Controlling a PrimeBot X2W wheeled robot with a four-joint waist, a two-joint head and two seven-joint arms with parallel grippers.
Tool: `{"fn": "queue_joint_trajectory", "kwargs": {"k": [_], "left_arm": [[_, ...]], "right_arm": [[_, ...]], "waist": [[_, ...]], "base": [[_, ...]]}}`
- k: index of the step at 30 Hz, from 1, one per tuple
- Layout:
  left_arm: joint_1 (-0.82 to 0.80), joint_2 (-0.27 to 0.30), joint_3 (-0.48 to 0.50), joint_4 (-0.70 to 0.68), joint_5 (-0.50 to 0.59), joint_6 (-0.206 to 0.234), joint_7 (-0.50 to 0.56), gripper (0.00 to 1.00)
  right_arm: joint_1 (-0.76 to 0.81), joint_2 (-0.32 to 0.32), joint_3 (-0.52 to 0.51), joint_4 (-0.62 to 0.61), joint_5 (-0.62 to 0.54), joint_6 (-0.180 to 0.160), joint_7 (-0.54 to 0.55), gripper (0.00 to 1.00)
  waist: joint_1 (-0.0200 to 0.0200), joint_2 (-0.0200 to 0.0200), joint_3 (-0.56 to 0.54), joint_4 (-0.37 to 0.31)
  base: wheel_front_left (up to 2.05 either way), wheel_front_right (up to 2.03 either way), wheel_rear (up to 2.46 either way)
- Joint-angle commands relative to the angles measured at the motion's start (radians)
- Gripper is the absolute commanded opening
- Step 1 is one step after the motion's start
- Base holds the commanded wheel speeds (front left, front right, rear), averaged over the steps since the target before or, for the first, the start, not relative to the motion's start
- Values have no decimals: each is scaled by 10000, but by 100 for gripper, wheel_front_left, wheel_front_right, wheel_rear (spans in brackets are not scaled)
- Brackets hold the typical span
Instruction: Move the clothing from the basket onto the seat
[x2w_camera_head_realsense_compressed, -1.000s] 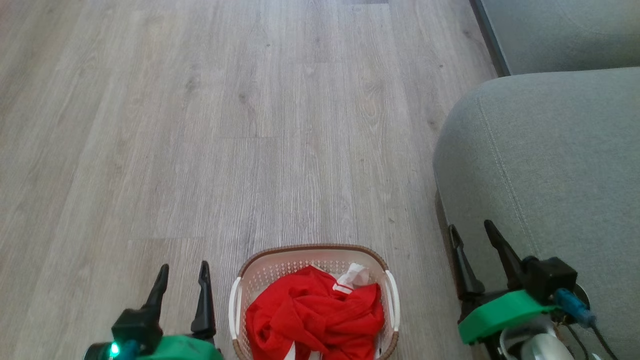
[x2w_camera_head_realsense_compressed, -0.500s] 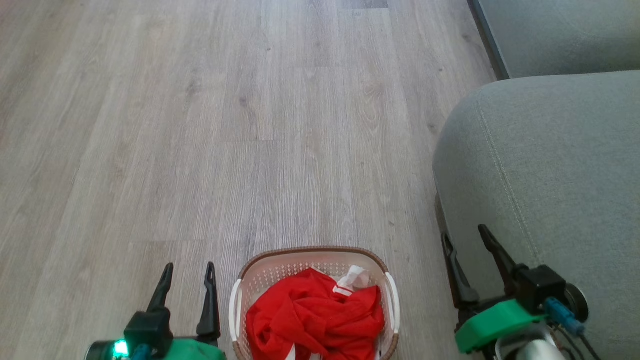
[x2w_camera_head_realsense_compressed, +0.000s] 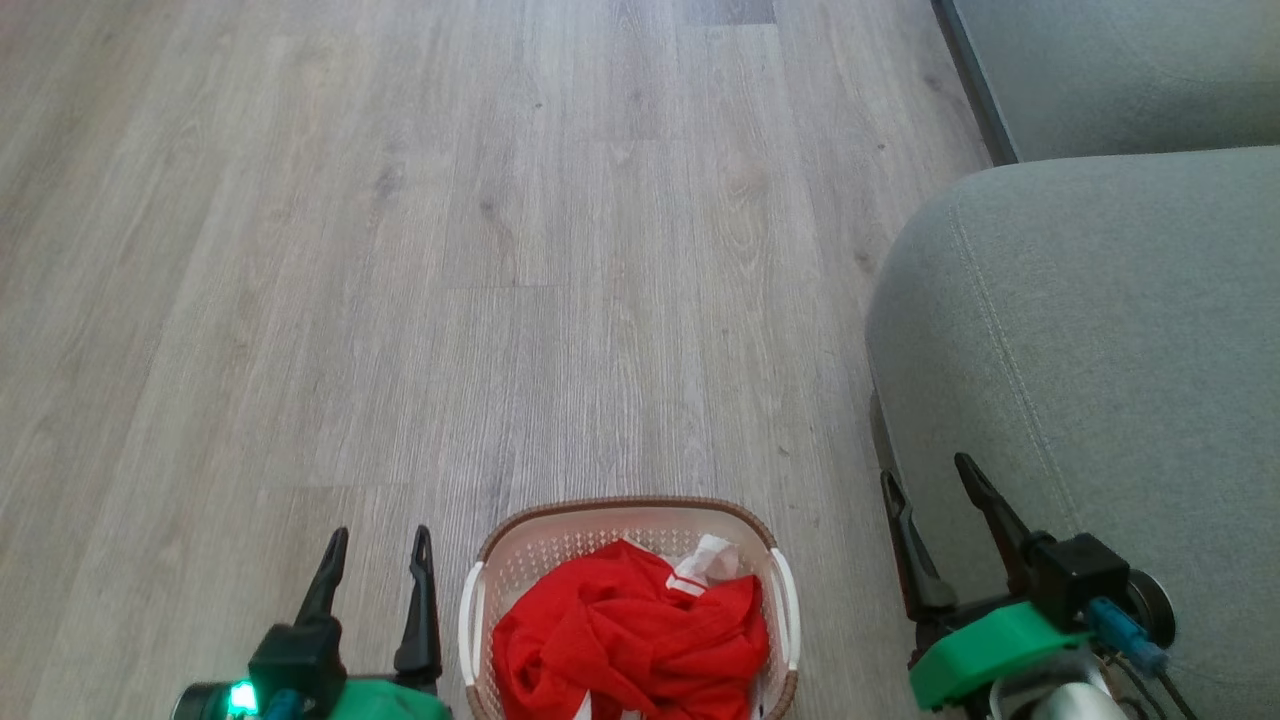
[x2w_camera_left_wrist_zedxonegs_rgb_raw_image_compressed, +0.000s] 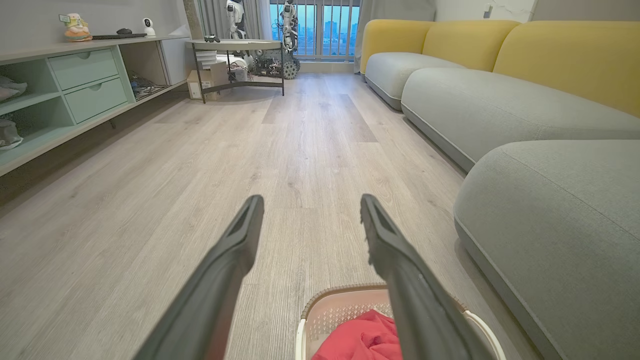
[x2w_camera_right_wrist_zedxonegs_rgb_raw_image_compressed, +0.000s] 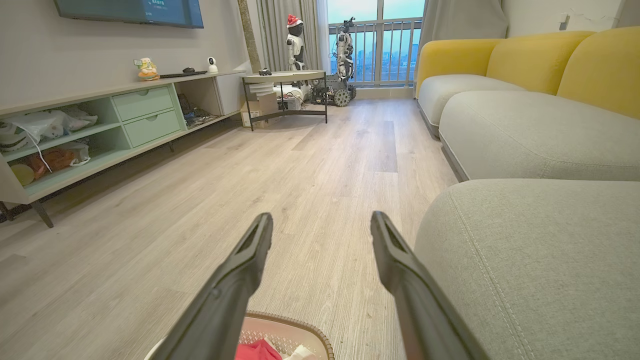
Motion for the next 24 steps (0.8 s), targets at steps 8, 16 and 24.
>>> {"fn": "queue_joint_trajectory", "kwargs": {"k": [8, 16, 24], "left_arm": [[-163, 22, 272, -332, -19, -18, -134, 100], [-379, 50, 75, -125, 273, -200, -134, 100], [-1363, 126, -437, 786, 735, -592, -134, 100]], "right_arm": [[-228, -123, 279, -341, -81, -2, -95, 100], [-302, -123, 216, -366, -156, -2, -95, 100], [-892, -123, -60, -724, -314, -2, -95, 100]], "waist": [[0, 0, 78, -4], [0, 0, 354, -27], [0, 0, 1620, -238]], "base": [[0, 0, 0], [0, 0, 0], [0, 0, 0]]}}
